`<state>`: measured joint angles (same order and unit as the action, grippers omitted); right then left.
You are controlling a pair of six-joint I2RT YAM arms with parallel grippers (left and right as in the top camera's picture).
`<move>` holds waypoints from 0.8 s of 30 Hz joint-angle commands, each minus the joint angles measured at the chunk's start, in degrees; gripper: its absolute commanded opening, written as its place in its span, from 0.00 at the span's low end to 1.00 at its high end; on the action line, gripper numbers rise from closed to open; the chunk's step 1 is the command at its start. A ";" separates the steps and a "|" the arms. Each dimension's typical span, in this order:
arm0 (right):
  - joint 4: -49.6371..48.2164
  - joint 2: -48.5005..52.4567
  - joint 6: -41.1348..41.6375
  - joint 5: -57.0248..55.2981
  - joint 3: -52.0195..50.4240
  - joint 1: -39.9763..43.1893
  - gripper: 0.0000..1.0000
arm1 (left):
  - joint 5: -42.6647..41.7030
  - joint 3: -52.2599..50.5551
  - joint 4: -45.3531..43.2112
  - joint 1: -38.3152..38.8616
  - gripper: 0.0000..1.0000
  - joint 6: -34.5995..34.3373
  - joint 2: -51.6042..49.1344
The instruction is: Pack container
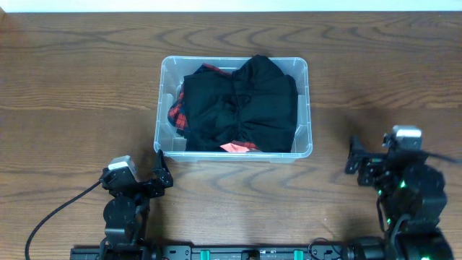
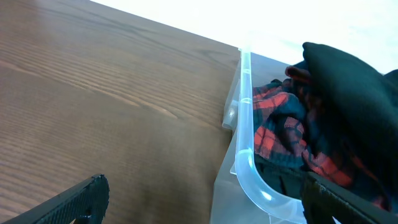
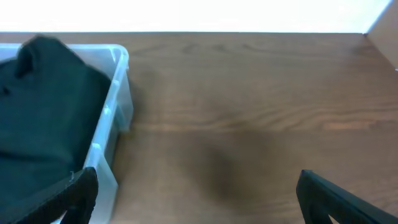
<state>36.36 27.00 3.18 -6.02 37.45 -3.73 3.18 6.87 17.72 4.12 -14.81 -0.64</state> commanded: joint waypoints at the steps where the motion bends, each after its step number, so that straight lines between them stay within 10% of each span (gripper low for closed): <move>1: -1.49 -4.59 -1.92 0.79 -5.22 -0.59 0.99 | 0.26 -1.42 0.13 -0.20 0.98 0.09 0.00; 24: -7.02 -26.71 -1.53 3.50 -25.94 -0.59 0.99 | 0.26 -1.42 0.13 -0.20 0.98 0.09 0.00</move>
<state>29.95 0.82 2.26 -2.96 12.71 -3.75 3.18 6.87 17.69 4.12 -14.81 -0.64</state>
